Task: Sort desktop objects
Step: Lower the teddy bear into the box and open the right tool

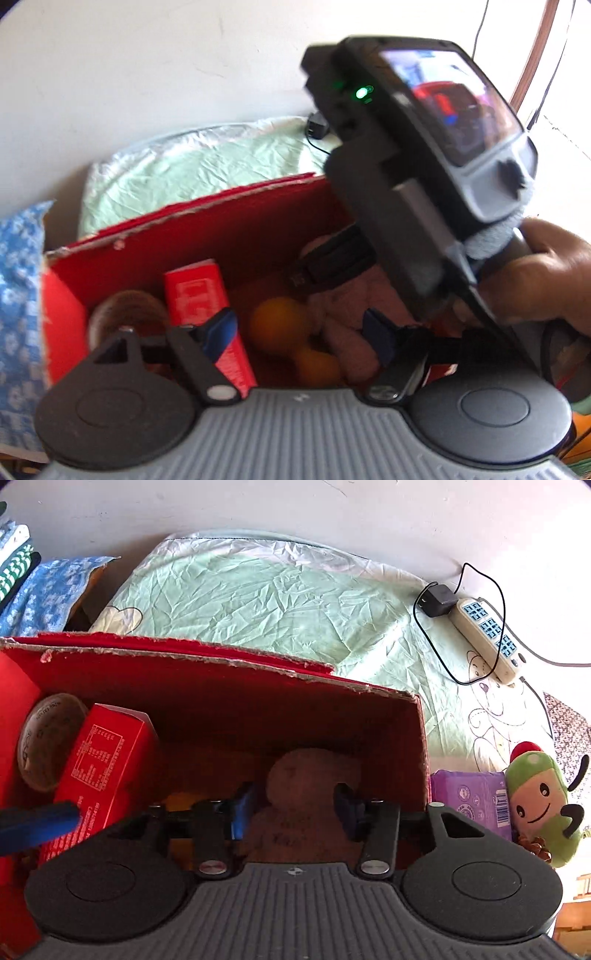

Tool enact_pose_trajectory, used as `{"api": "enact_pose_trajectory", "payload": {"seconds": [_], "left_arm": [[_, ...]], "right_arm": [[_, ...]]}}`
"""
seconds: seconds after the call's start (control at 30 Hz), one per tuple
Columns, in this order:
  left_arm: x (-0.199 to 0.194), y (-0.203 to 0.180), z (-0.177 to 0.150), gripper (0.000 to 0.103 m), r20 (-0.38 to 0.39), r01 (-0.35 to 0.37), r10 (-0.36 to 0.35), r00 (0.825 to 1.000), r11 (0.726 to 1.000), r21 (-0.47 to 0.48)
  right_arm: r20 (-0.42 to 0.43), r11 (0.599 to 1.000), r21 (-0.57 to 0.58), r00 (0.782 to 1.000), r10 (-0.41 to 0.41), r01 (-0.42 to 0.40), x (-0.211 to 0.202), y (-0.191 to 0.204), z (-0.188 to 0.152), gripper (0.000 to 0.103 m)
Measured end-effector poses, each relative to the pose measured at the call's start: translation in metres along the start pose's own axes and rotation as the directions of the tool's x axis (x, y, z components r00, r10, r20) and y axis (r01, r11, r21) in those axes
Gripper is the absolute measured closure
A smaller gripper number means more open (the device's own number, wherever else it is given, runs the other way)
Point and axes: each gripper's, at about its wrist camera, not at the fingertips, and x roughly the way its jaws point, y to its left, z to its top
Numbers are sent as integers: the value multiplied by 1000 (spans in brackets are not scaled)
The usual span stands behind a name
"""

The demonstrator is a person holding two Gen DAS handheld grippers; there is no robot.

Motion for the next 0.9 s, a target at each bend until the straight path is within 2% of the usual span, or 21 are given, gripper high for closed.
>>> {"api": "enact_pose_trajectory", "payload": {"seconds": [0.1,0.17,0.23,0.33,0.37,0.43,0.6,0.7,0.8,0.9], "left_arm": [[-5,9,-6,27,-1,-21,21,1000,1000,-3],[-9,15,-10,25,1,-26,26,1000,999,-18],[-12,22,-12,21,4,-20,20,1000,999,-42],[-16,24,-14,21,12,-17,17,1000,998,-54],[-17,24,-15,21,16,-17,18,1000,998,-54],[-20,23,-15,19,24,-13,14,1000,999,-51],[-19,15,-13,17,26,-16,17,1000,999,-36],[-17,11,-13,17,23,-13,14,1000,999,-38],[-10,8,-11,17,19,-6,7,1000,999,-50],[-5,0,-5,17,28,-35,37,999,998,-56]], "right_arm": [[-53,999,30,999,-13,15,17,2,0,59],[-55,999,39,998,-31,33,22,4,0,58],[-67,998,64,997,25,-20,23,2,2,42],[-108,990,122,990,89,-76,30,-6,3,41],[-129,981,158,982,137,-116,34,-12,1,41],[-156,956,234,964,216,-176,42,-26,-1,47],[-107,955,193,963,247,-224,30,-29,-4,48],[-34,950,200,968,250,-238,11,-38,-5,51],[38,930,219,955,295,-296,-8,-50,-11,52],[110,932,209,954,279,-297,-24,-51,-19,57]]}}
